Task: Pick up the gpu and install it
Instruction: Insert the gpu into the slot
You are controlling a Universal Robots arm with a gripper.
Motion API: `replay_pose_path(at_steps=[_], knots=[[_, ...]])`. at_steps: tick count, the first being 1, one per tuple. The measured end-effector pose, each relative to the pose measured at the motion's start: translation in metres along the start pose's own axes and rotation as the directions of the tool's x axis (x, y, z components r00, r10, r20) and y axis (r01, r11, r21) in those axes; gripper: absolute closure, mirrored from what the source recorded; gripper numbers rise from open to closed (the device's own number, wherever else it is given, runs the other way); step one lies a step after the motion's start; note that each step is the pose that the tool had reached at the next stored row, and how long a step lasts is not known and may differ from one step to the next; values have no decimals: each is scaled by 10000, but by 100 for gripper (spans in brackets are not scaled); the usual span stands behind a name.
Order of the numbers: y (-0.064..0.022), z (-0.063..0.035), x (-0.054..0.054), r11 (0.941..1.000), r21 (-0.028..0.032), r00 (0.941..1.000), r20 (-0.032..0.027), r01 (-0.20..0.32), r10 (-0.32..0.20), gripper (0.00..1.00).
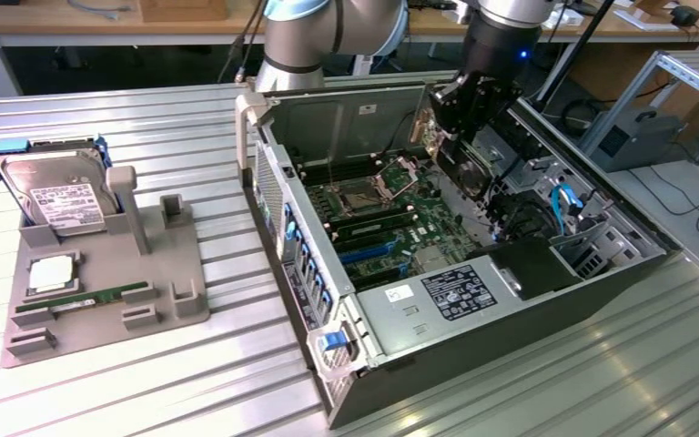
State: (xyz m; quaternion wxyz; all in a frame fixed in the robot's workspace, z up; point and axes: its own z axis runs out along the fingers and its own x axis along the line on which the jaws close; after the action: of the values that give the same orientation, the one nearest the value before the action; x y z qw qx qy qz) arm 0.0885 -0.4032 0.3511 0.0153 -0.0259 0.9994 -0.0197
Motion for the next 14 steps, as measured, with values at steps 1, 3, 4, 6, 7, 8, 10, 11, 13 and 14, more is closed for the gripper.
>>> replay_pose_path(at_steps=[1,3,4,6,7,8,10,11,13,14], knots=[[0,0,0,9997,-6,9997,10,241,-241,73],[0,0,0,9975,-20,9975,29,706,-706,73],[0,0,0,9963,-23,9963,36,862,-862,73],[0,0,0,9937,-30,9937,47,1120,-1119,73],[0,0,0,9925,-33,9925,51,1226,-1225,73],[0,0,0,9912,-35,9912,56,1325,-1325,73],[0,0,0,9876,-41,9876,67,1568,-1567,73],[0,0,0,9865,-42,9865,70,1638,-1637,73],[0,0,0,9820,-48,9820,81,1886,-1885,73],[0,0,0,9809,-49,9809,84,1944,-1943,73]])
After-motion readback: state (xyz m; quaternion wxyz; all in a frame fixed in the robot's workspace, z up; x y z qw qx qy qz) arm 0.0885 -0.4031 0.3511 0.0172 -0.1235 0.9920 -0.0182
